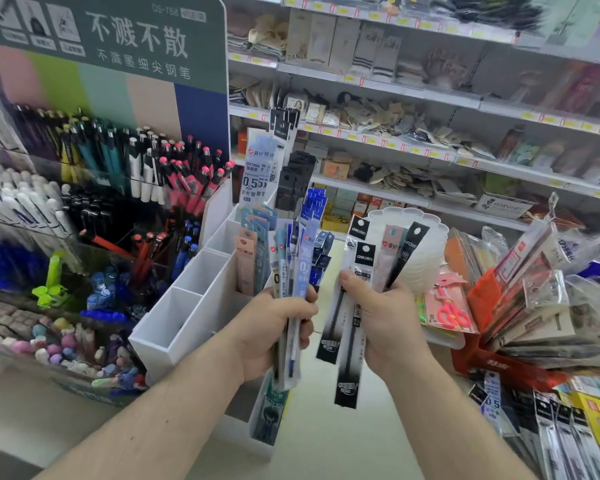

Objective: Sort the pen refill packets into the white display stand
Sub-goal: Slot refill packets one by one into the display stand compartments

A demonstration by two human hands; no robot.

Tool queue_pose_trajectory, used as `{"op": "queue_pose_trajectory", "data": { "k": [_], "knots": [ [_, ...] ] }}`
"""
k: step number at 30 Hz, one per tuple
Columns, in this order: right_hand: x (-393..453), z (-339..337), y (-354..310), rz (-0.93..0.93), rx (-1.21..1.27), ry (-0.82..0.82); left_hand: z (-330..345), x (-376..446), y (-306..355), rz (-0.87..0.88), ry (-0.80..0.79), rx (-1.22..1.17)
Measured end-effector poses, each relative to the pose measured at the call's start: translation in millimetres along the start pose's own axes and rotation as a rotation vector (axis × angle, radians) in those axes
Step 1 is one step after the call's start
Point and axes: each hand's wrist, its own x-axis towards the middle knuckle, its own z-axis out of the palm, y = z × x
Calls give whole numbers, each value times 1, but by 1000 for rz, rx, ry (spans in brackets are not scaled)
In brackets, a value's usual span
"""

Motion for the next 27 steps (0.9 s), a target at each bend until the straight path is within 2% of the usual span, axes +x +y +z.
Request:
{"op": "queue_pose_trajectory", "data": {
  "k": [3, 7, 11, 14, 17, 23, 27],
  "knots": [
    [-2, 9, 6, 14, 31, 14, 0, -2, -2, 13, -3, 102],
    [-6, 16, 11, 14, 9, 19, 1, -3, -3, 27, 76, 172],
    [0, 15, 7, -57, -46, 213, -4, 0, -5, 8, 130, 189],
    [6, 18, 1, -89, -21, 277, -3, 0, -7, -12, 122, 276],
    [8, 23, -1, -146, -40, 281, -1, 0, -8, -12, 130, 363],
    [13, 28, 8, -136, -7, 339, 5, -5, -4, -27, 110, 288],
    [11, 32, 7, -144, -37, 341, 4, -5, -4, -8, 92, 347]
  ]
}}
